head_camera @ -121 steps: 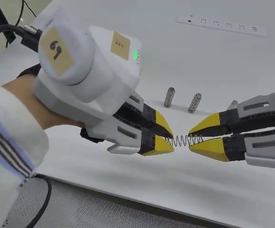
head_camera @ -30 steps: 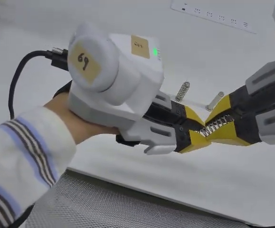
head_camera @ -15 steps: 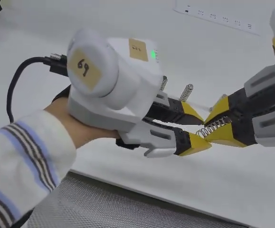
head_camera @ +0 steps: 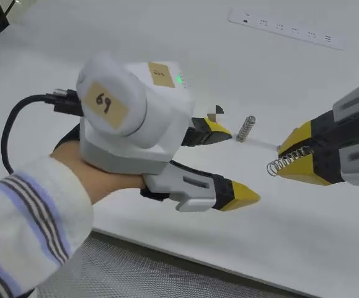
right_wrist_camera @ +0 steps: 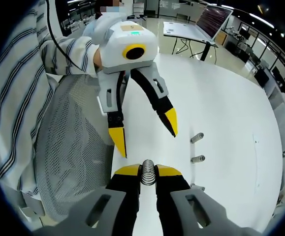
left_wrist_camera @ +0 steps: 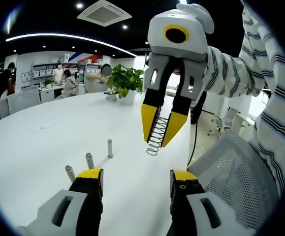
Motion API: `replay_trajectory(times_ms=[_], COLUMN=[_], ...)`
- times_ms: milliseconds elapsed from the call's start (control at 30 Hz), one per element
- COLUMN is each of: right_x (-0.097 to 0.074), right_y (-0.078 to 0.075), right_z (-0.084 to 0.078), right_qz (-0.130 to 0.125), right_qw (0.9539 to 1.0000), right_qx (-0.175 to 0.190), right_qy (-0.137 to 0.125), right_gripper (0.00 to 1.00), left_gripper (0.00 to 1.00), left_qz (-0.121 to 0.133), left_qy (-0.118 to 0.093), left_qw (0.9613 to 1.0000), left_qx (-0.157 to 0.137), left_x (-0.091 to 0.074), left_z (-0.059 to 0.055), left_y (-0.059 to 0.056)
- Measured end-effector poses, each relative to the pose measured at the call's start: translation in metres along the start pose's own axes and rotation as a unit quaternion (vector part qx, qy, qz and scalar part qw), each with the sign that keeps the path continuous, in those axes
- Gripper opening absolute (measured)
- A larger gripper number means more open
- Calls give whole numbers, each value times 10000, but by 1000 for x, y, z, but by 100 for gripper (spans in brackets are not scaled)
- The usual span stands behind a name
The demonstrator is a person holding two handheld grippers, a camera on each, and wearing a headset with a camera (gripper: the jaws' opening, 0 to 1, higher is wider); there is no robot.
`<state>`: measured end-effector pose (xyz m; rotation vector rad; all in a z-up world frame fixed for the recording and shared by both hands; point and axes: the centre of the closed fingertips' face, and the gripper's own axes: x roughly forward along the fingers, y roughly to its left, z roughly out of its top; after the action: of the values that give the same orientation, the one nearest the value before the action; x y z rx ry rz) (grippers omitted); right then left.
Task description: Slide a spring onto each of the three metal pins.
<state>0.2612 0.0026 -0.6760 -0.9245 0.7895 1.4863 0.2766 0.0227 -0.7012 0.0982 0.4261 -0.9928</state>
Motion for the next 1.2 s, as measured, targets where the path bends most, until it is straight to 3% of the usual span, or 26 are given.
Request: replay_trajectory(times_ms=[167,567,733,800,1000,1200], right_x=[-4,-17,-24,-26,-33,-38], right_y=[-5,-27,-37,-43,-57,-73], right_z=[-5,-27,-35,-39,-47,-53], right_qz=[-122,-483,-591,-647,-767,-823], right_qw=[9999,9980,9971,9966,9957,9955], right_qx=[88,394,476,501,496,371], right_qy=[2,58,61,71,148,288], right_gripper=[8,8,8,8,8,8], left_gripper=[59,82,94,98,98,98], left_qz=[100,626,870,872,721,718], left_qy=[-14,113,155,207,341,341], left_qw=[9999,9977,9960,9959,9966,9966], left_qx=[-107,-241,-157,-120,-229,-236], left_x=[0,0,3,5,11,12], left_z=[-3,-13,-17,-20,-30,-29], left_y=[3,22,30,29,19,18])
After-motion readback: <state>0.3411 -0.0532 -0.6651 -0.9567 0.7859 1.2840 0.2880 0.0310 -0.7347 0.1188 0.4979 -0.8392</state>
